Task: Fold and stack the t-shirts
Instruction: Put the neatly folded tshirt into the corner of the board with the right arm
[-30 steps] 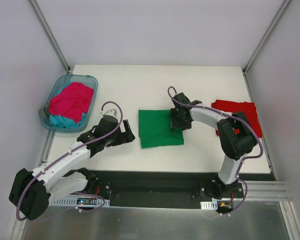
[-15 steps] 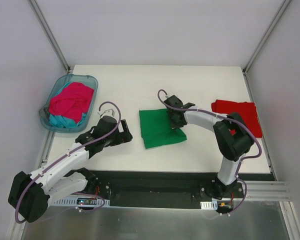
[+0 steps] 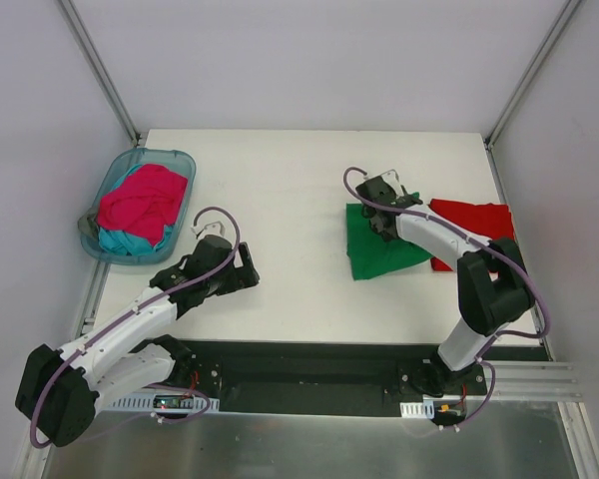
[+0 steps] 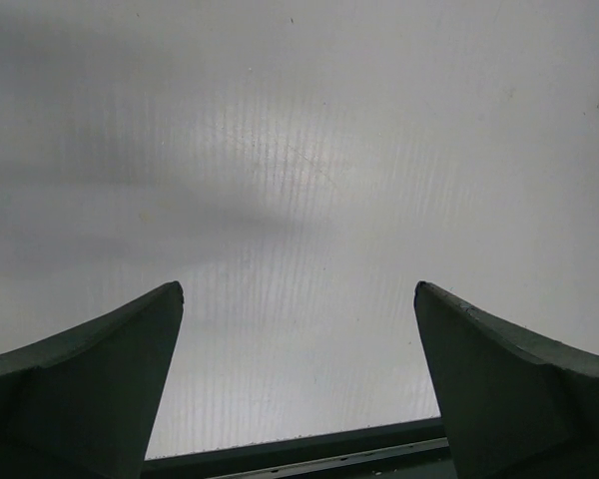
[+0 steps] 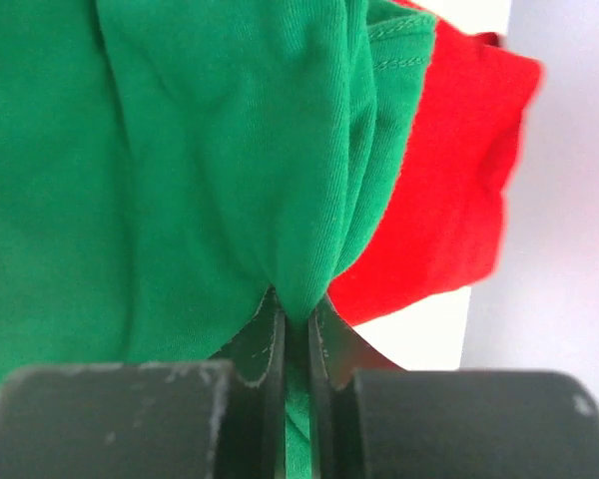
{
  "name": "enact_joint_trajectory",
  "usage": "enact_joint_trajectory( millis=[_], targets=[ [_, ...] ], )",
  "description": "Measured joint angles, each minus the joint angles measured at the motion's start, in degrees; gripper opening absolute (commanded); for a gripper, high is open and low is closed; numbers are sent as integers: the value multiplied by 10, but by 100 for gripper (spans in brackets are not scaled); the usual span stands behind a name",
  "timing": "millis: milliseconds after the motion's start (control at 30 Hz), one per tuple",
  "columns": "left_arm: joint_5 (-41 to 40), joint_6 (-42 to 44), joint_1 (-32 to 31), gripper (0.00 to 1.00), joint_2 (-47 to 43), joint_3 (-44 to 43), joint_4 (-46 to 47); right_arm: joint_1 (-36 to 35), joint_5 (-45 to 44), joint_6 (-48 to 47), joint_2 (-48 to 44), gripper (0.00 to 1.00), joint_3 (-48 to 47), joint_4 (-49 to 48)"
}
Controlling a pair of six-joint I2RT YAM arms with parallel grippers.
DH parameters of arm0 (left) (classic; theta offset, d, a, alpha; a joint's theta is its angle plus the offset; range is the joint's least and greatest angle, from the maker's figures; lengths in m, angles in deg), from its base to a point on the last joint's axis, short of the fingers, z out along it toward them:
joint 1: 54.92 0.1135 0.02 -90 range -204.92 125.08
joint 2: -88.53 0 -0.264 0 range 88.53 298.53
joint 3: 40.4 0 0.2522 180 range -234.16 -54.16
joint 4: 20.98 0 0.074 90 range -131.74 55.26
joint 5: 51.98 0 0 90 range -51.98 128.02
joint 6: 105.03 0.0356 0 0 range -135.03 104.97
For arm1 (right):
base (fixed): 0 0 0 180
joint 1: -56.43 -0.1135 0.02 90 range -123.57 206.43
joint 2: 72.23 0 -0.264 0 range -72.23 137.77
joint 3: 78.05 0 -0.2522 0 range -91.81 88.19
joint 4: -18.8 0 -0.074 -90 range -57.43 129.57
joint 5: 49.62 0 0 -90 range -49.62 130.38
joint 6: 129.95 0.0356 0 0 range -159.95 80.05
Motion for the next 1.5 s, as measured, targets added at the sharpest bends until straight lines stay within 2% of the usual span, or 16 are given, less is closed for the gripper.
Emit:
enact_joint_trajectory(
  millis=[233,500,1200,1500],
  targets=[
    [-15,0,0,99,-19,2,-2,29,-106,-87,-5,1,0,-7],
    [-29,0,0,99,-33,3,-6,57,-157,-174,-33,0,-3,-20],
    [-30,0,4,99,-33,3,-11,95,-151,-159,-77,0,-104,77],
    [-30,0,4,99,-33,3,-11,143,-106,-155,-84,1,-94,61]
  ],
)
